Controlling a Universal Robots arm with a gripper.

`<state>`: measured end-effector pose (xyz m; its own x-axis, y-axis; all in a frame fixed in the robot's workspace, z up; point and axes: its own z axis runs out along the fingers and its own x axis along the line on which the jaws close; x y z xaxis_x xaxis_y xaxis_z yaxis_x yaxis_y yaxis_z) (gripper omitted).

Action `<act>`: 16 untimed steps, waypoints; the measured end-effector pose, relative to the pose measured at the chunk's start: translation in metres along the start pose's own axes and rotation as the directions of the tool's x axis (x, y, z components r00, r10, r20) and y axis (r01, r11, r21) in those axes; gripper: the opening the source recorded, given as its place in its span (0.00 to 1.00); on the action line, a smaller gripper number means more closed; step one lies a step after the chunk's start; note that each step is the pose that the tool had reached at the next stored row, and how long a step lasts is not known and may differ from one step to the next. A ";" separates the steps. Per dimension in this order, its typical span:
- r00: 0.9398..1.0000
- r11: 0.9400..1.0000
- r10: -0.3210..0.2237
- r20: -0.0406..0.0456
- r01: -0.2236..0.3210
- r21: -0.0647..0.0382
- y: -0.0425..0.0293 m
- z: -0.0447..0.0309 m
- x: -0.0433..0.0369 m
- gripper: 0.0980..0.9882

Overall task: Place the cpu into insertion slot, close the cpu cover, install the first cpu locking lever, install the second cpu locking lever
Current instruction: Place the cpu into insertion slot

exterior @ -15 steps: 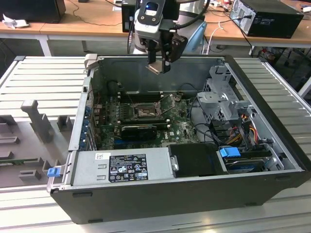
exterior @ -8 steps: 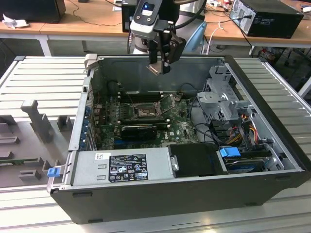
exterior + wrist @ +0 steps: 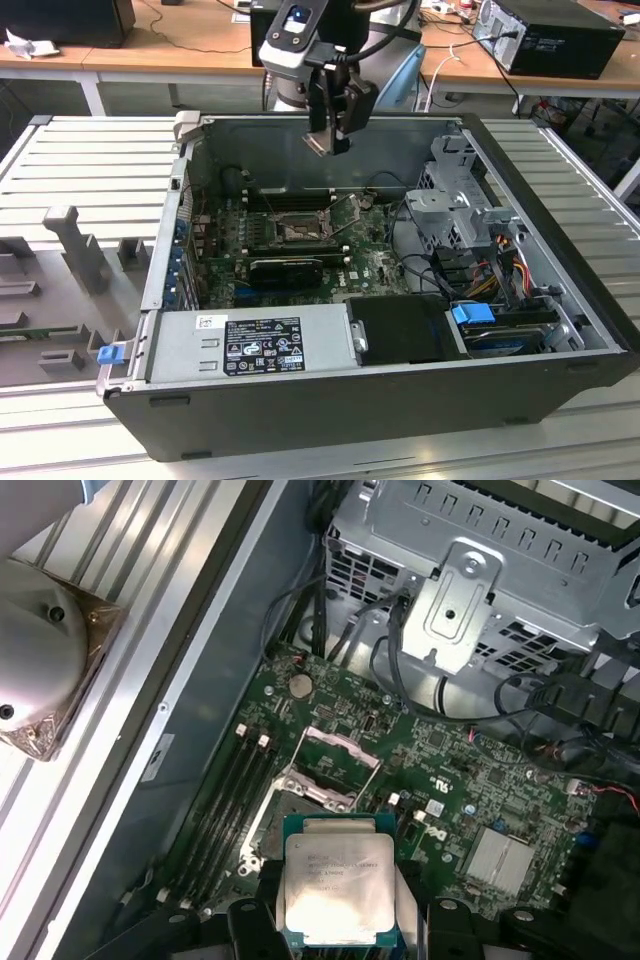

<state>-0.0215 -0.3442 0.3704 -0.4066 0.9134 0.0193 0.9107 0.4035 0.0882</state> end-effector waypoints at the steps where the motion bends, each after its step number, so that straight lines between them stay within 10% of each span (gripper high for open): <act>1: 1.000 1.000 0.011 0.001 -0.011 0.000 0.0000 0.0002 0.0000 0.48; 16: 0.991 0.991 0.132 0.011 -0.131 -0.003 -0.0001 0.0011 0.0000 0.48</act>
<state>-0.0215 -0.3442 0.3693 -0.2824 0.9591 0.0194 0.9560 0.2797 0.0882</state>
